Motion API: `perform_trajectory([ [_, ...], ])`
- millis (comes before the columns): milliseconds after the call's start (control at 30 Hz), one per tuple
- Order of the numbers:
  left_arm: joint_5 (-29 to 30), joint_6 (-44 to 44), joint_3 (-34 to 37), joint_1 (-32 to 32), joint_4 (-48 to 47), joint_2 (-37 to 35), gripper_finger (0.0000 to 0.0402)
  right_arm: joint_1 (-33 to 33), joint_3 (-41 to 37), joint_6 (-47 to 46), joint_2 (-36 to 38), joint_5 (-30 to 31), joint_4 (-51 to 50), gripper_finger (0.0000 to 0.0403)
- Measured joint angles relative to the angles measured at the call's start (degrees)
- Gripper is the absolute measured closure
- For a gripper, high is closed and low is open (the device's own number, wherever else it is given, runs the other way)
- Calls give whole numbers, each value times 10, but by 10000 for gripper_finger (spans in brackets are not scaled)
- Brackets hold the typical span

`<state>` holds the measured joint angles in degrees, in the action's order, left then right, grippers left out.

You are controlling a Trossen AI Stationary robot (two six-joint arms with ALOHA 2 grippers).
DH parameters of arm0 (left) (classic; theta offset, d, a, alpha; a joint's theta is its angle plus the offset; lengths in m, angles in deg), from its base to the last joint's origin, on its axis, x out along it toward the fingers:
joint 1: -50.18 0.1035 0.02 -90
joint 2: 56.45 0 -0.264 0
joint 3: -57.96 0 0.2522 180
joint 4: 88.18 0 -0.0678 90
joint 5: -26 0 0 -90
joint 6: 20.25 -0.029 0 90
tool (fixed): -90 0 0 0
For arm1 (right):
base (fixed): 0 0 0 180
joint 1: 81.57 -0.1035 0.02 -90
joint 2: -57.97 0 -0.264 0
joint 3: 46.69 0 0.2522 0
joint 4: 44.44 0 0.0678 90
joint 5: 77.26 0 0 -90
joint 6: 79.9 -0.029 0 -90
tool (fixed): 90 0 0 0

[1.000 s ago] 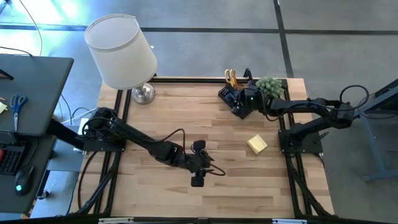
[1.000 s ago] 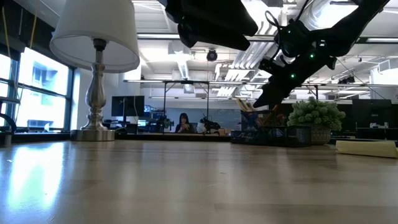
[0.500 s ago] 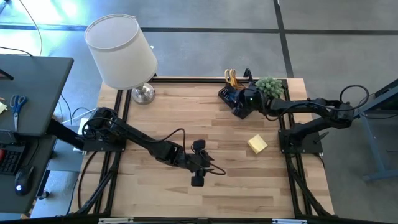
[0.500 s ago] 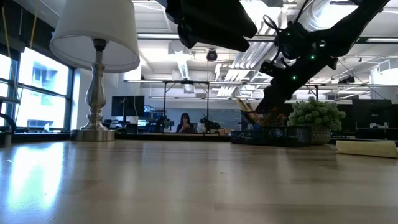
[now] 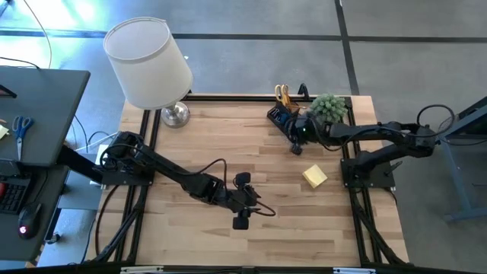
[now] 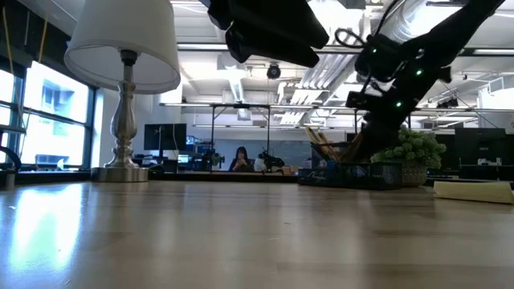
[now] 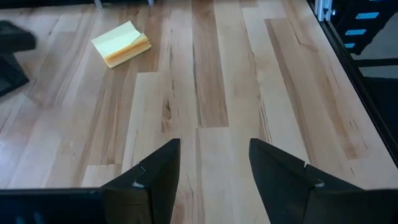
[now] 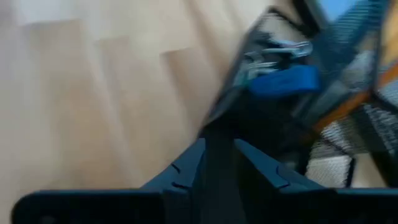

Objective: Pick and place office supplies into organizer
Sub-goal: Put the blue eraser into the desk organizer

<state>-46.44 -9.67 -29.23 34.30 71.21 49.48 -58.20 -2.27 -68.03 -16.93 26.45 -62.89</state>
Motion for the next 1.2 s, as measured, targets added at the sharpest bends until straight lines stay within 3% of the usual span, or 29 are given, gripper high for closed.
perform_trajectory([
  [100, 0, 2, 0, 0, -7, 0, 222, -47, 0, -17, 40, 5, -75, 342],
  [233, 0, 2, 0, 1, 0, 0, 222, -80, 0, -29, 96, 58, -121, 355],
  [400, 0, 2, 0, 1, 1, 0, 222, -58, 0, 23, 113, 71, 5, 358],
  [500, 0, -1, 0, 1, -23, -7, 222, -48, 24, 102, 74, 79, 30, 357],
  [700, 16, -61, 0, 2, -53, -52, 222, -26, 158, 244, -58, 137, -127, 355],
  [933, -44, -117, -1, 43, -30, -97, 222, 21, 278, 257, -188, 141, -260, 362],
  [1133, -50, -117, 10, 50, -70, -126, 222, 25, 297, 302, -235, 142, -260, 380],
  [1200, -52, -112, 38, 45, -37, -142, 222, 24, 295, 315, -242, 143, -254, 386],
])
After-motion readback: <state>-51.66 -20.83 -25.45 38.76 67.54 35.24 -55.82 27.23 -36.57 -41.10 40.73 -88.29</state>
